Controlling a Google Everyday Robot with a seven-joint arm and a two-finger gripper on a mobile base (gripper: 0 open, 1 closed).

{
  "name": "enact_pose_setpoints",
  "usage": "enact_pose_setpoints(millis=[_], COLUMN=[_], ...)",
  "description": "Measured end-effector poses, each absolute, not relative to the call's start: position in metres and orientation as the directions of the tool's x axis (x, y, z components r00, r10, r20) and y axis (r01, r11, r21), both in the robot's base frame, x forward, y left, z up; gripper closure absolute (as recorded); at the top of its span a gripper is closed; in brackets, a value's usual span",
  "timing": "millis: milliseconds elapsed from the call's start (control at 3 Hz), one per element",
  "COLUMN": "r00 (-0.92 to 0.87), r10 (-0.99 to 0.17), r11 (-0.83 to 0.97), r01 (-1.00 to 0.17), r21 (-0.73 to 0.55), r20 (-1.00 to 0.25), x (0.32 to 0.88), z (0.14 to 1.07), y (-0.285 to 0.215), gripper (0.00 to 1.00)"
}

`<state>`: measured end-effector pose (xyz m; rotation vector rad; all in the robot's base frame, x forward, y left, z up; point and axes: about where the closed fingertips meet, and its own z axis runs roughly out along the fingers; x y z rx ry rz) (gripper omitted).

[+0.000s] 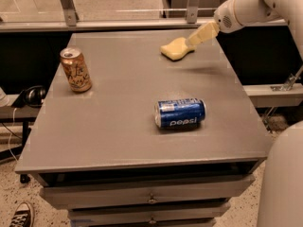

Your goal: Pick sponge

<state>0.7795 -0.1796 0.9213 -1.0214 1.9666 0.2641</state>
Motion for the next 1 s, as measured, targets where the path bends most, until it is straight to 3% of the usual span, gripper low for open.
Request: enact_pose_setpoints(millis=[1000], r00=[-0.306], r10=[-0.555], r11=[0.568], r01=[-0.819], r21=[-0.083], r20=[-0.774], x=[0.796], z=[0.859], y=[-0.139], gripper=[0.0])
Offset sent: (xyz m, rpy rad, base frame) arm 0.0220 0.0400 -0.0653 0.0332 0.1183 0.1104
